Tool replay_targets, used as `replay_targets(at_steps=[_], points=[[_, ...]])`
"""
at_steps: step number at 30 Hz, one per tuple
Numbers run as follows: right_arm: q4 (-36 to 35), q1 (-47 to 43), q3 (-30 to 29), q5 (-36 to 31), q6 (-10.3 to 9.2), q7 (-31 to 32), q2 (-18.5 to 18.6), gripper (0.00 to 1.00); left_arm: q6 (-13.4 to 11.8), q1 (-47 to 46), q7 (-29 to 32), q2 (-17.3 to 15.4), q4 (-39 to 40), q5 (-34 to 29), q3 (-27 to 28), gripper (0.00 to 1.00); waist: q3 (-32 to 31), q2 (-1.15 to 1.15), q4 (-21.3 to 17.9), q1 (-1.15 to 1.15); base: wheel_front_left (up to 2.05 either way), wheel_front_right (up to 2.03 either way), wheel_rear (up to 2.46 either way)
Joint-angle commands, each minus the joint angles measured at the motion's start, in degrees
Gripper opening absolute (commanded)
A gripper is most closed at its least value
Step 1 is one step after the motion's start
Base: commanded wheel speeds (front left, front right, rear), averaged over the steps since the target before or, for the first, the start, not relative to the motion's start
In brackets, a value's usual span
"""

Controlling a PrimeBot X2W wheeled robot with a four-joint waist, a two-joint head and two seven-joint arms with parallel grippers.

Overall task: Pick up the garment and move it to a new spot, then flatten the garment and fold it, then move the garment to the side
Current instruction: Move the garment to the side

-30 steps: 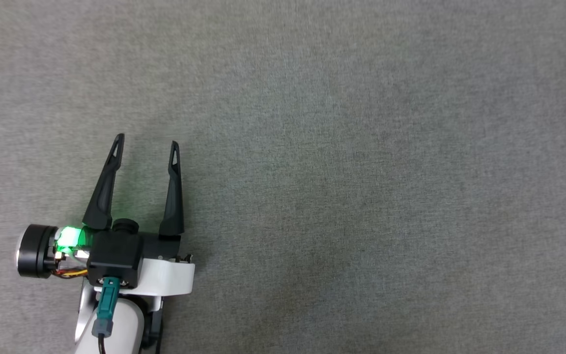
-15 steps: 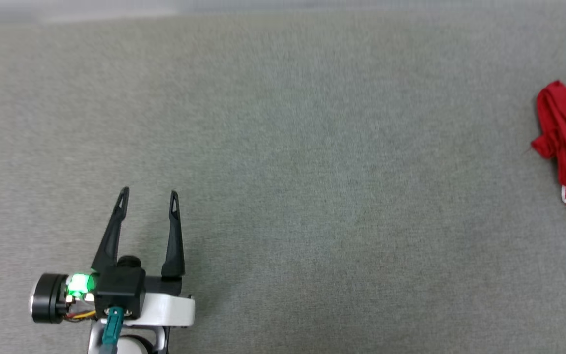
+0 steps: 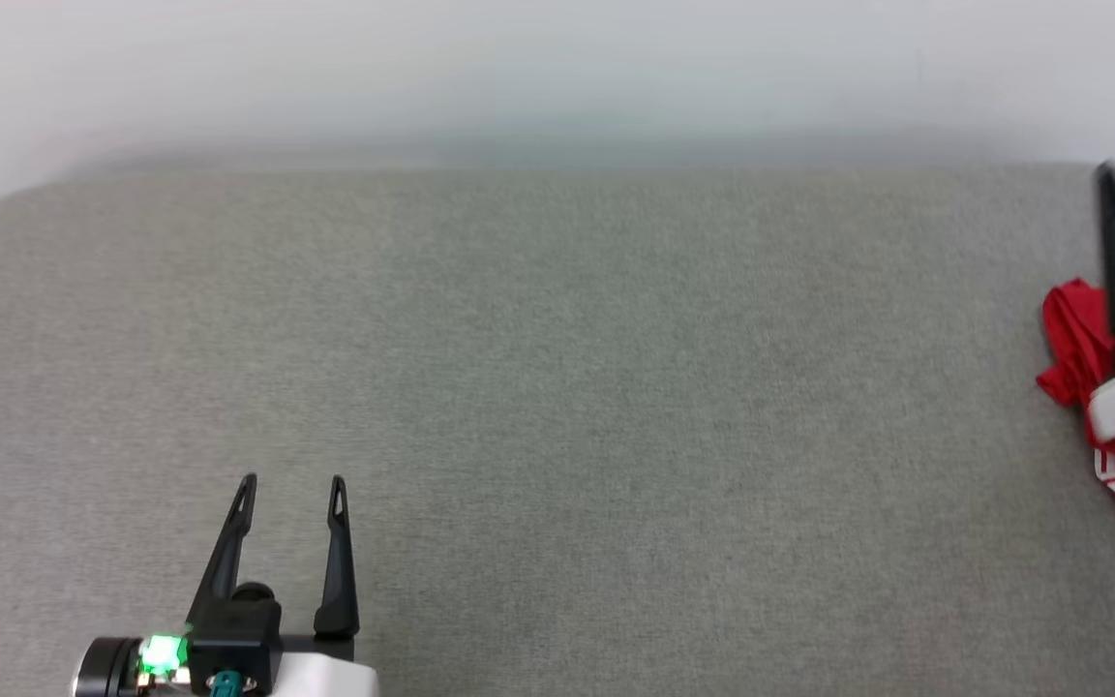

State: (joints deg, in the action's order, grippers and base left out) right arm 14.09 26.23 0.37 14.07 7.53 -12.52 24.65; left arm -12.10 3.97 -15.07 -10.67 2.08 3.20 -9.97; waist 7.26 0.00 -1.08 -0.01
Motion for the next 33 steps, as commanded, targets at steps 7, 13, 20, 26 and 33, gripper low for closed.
replay_targets(at_steps=[7,13,20,26,33], points=[[-9.3,-11.6,-1.4,-3.5,-0.08,1.0,-7.9,1.0,0.8,2.8,-0.1,1.0,-1.0,-0.2,0.5,1.0,-4.8,0.0,2.0,0.01,0.0,0.0,0.0],[-13.2,-21.3,-3.7,-5.4,-0.08,1.9,-15.0,1.0,1.7,4.1,-0.1,1.4,-1.6,-0.4,0.6,1.0,-6.8,0.0,2.4,0.01,0.0,0.0,0.0],[-15.2,-29.4,-5.7,-6.9,-0.09,0.5,-19.7,1.0,3.1,4.7,-0.1,1.6,-2.4,-0.4,1.4,1.0,-7.8,0.0,2.4,0.01,0.0,0.0,0.0],[-16.0,-32.5,-5.0,-7.2,-0.09,-0.6,-20.9,1.0,3.5,5.0,-0.1,2.0,-2.8,-0.6,1.7,1.0,-8.2,0.0,2.4,0.01,0.0,0.0,0.0],[-17.7,-36.0,-3.6,-7.6,-0.09,-1.4,-21.6,1.0,4.5,5.1,-0.1,2.3,-3.2,-0.8,2.1,1.0,-8.7,0.0,2.6,0.01,0.0,0.0,0.0]])
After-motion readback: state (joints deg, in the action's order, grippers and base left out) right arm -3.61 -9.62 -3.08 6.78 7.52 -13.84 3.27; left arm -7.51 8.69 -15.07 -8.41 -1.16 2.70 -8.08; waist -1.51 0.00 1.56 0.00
